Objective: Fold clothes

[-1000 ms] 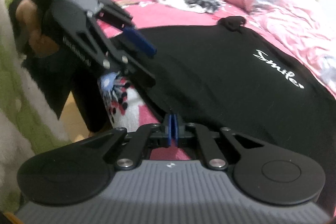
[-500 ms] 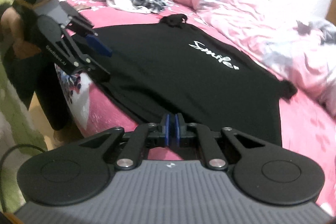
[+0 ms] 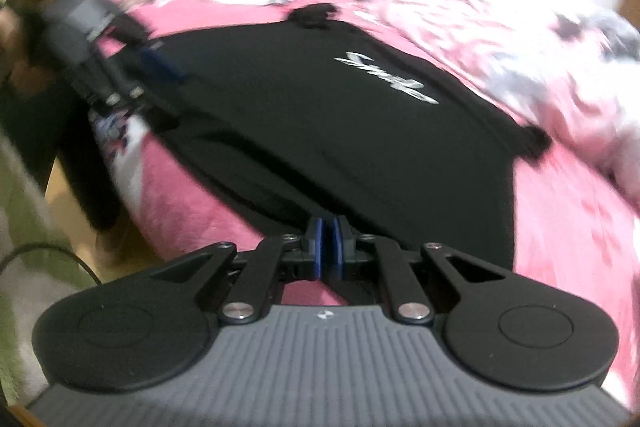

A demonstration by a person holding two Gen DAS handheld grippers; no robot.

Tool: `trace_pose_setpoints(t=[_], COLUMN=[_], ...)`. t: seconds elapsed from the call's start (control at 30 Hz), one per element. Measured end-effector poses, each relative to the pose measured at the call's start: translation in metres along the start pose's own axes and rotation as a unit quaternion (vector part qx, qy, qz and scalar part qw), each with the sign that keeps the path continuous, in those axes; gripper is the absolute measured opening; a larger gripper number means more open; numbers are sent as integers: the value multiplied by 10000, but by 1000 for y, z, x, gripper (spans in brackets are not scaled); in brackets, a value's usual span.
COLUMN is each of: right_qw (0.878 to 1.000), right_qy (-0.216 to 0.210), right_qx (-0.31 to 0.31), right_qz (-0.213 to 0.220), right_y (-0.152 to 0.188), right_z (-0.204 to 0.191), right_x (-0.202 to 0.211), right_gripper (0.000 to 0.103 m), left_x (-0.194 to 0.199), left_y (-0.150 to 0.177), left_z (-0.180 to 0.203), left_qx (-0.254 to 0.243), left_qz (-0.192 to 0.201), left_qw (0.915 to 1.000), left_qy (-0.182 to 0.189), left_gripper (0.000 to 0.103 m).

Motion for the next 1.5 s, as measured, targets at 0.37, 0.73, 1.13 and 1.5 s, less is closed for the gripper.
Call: trace_pose_setpoints(t=[0.37, 0.73, 1.13, 1.5], right_qw=[9751, 9715, 9485, 9007], right_qy=[-250, -362, -44, -29], right_qx=[-2204, -2296, -3167, -4338], right_qz=[-1, 460, 83, 211], right_y=[24, 21, 23, 53], right_z=[55, 44, 53, 44], right_x=[-25, 3, -19, 5], right_gripper=[6, 14, 26, 29], left_x=[0, -2, -2, -3], left_y=[-1, -1, -1, -1], left_z=[1, 0, -2, -4], left_qx=[-42, -50, 18, 63], left_qz=[-72, -68, -11, 29], left_qw=[10000, 10000, 10000, 9999], left_qy=[-35, 0, 61, 123], left_gripper=[64, 65, 66, 66])
Point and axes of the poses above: each gripper's, at about its wrist camera, not at the fingertips, and x roughly against the way its jaws point, z to its right, y to its underside, the point moved 5 cm from there along -x, roughly the way its jaws point, and after that the axes turned 1 degree about y, right-handed, at the moved point
